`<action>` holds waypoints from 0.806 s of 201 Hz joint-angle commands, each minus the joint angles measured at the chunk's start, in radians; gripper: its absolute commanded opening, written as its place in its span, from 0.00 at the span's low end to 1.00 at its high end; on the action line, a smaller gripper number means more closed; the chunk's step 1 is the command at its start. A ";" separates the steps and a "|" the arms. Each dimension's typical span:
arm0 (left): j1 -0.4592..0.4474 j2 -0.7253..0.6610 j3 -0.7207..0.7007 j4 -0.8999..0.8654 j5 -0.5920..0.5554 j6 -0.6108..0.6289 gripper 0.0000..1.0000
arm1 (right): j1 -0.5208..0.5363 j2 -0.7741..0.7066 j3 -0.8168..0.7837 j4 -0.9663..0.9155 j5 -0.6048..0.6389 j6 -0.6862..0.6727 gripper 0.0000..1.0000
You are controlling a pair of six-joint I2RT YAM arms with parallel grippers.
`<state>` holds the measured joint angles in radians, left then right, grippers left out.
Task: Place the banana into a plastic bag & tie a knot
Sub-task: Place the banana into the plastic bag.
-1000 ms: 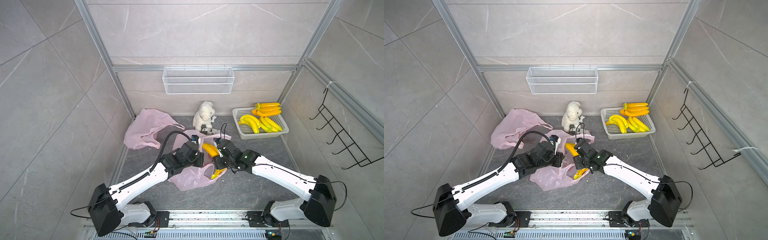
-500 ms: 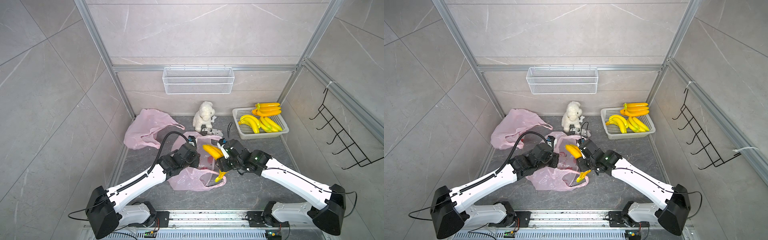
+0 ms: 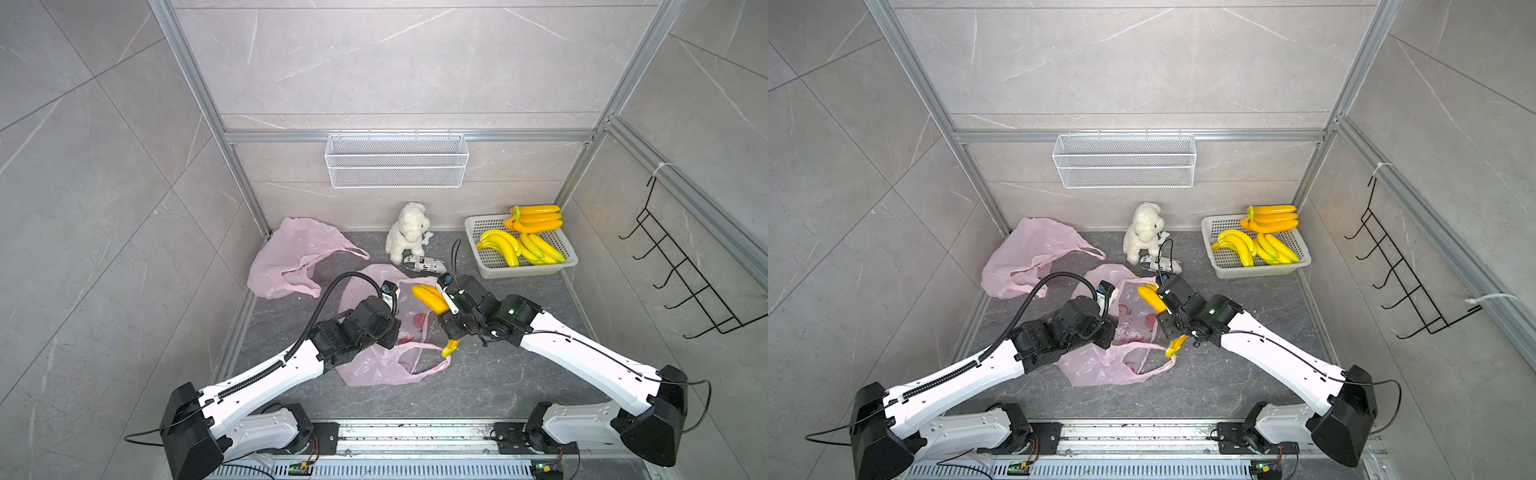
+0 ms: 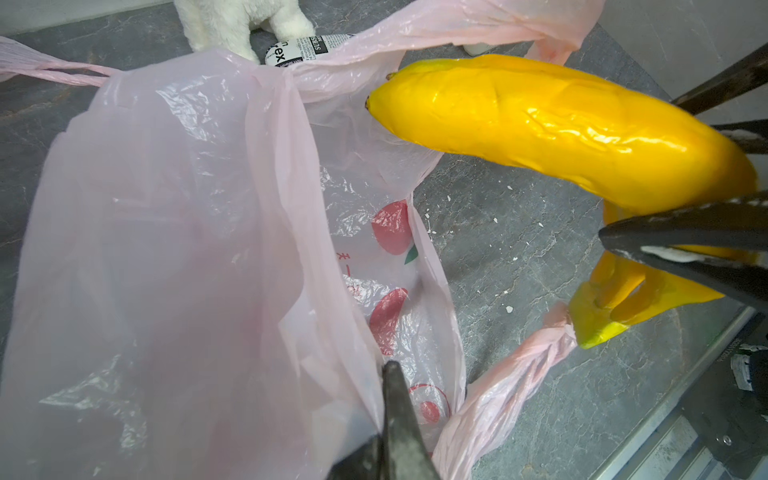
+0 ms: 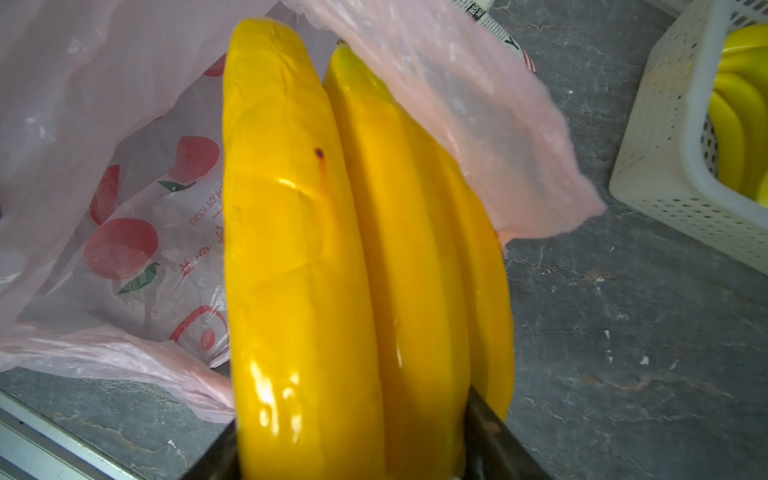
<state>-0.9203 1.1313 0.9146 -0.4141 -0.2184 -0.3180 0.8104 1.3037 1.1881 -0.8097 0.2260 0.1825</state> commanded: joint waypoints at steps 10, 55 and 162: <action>0.000 -0.045 -0.013 -0.003 -0.026 0.068 0.00 | -0.003 0.006 0.044 -0.052 0.033 -0.070 0.12; 0.000 -0.048 -0.020 0.000 -0.026 0.086 0.00 | 0.005 0.014 0.044 -0.051 -0.008 -0.086 0.11; -0.062 0.015 0.034 0.171 0.076 -0.020 0.00 | 0.045 0.117 0.006 0.191 -0.146 0.137 0.12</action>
<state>-0.9413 1.1152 0.8932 -0.3389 -0.1593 -0.3000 0.8490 1.3769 1.1854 -0.7181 0.1402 0.2188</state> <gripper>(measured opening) 0.056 0.630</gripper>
